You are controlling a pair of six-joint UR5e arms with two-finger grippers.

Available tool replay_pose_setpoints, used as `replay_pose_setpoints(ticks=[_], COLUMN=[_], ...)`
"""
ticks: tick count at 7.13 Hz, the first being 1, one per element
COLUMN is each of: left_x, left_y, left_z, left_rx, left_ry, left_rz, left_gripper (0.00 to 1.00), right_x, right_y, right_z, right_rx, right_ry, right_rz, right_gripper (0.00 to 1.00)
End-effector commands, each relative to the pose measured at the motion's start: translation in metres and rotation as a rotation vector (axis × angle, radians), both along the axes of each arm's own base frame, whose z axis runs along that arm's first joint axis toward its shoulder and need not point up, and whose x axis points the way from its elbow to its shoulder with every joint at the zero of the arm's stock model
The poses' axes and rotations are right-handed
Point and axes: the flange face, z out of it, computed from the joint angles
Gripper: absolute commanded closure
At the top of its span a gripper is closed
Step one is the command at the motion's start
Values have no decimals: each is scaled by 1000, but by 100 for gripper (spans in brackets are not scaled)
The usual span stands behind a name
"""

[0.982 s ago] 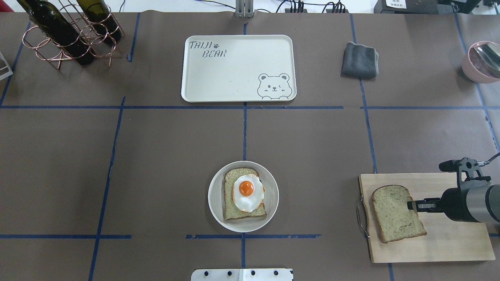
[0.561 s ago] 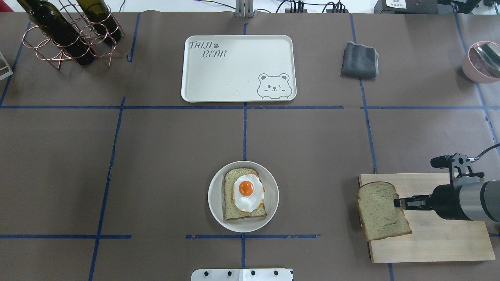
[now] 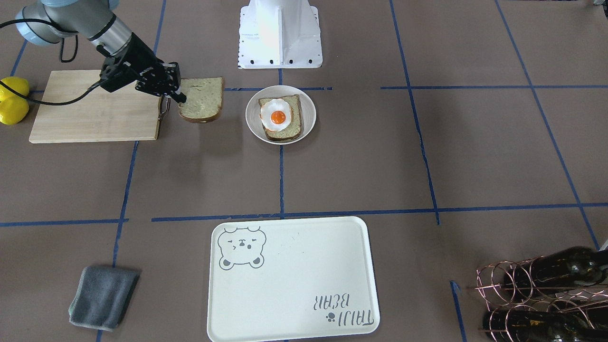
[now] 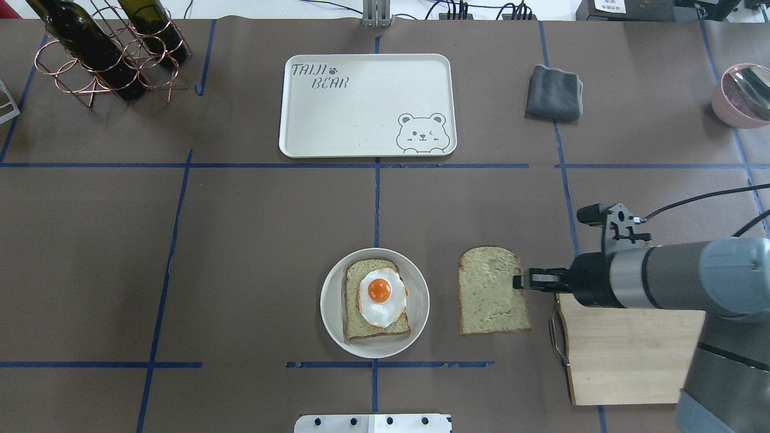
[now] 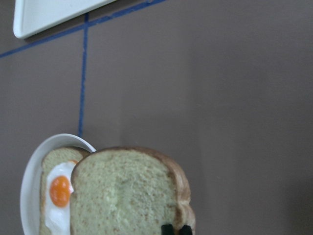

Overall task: Make sandwich and place on tray
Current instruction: 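Carry the bread over the egg toast and lower it on top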

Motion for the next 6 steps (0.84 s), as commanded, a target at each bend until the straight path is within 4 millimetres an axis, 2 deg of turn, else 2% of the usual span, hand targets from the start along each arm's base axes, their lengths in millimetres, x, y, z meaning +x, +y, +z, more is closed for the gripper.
replay_pose_setpoints(ticks=[1, 2, 3, 4, 6], left_x=[0, 0, 1, 1, 1], left_y=[0, 0, 0, 0, 0], left_z=[0, 0, -1, -1, -1], left_rx=[-2, -3, -4, -5, -4], left_ry=[4, 7, 9, 9, 9], left_rz=[1, 1, 1, 0, 0], left_gripper=[0, 0, 0, 0, 0], right_x=[-71, -106, -131, -143, -150], right_y=[-12, -10, -13, -9, -7], right_z=[-89, -111, -118, -113, -106], right_rx=[-54, -50, -49, -42, -45], right_ry=[24, 52, 60, 77, 94], right_rz=[39, 40, 30, 12, 4], right_gripper=[100, 100, 100, 100, 100])
